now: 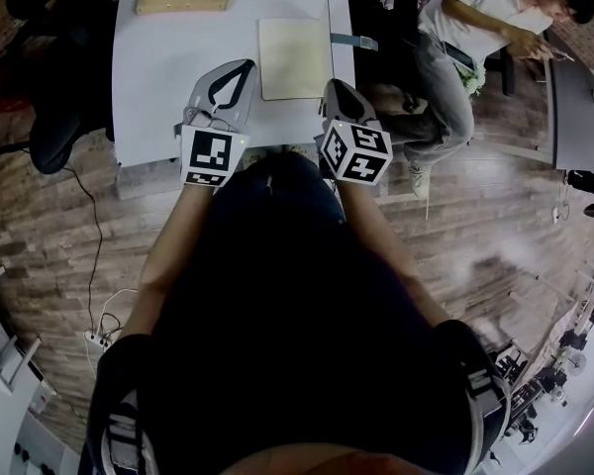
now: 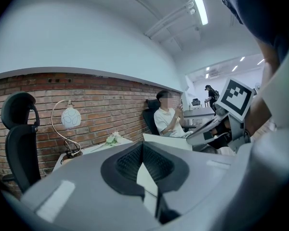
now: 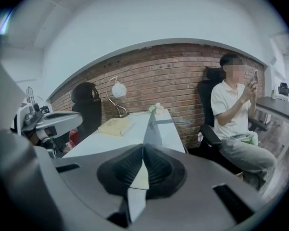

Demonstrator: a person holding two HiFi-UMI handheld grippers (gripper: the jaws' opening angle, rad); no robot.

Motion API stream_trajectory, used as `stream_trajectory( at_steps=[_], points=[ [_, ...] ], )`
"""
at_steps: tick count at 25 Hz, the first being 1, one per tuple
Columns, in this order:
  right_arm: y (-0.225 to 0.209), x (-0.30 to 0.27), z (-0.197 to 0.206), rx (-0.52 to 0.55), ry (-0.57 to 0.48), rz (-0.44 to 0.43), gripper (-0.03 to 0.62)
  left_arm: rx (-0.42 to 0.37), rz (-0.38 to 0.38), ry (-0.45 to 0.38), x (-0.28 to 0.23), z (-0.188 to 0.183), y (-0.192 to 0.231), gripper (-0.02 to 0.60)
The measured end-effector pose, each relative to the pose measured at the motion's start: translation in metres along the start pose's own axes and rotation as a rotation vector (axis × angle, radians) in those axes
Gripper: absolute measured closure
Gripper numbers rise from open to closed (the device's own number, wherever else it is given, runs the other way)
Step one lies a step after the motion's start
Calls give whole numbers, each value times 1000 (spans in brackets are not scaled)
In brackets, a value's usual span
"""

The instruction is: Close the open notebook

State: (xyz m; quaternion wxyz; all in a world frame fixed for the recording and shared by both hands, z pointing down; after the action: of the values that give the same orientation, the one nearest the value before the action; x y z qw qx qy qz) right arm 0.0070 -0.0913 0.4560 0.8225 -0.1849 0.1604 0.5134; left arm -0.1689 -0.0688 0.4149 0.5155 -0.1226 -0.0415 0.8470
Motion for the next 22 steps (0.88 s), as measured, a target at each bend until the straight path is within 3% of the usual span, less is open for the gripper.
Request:
stream_trajectory(
  at_steps=[22],
  points=[
    [29,-12,6,81,30,-67,572,-2,-33,16,8,6,11,575]
  ],
)
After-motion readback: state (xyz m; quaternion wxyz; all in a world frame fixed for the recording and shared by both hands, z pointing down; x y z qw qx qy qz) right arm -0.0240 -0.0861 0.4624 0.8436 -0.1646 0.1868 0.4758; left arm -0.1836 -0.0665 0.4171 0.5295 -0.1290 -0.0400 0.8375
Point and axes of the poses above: the fingertips, and each gripper's own axes: x backward along the fingers, y to its left, z out of its underside, the point moved 4 cm from there along x, backward along the fingers, and after that the axes turned 1 degree about -y, right-handed, at the moved point
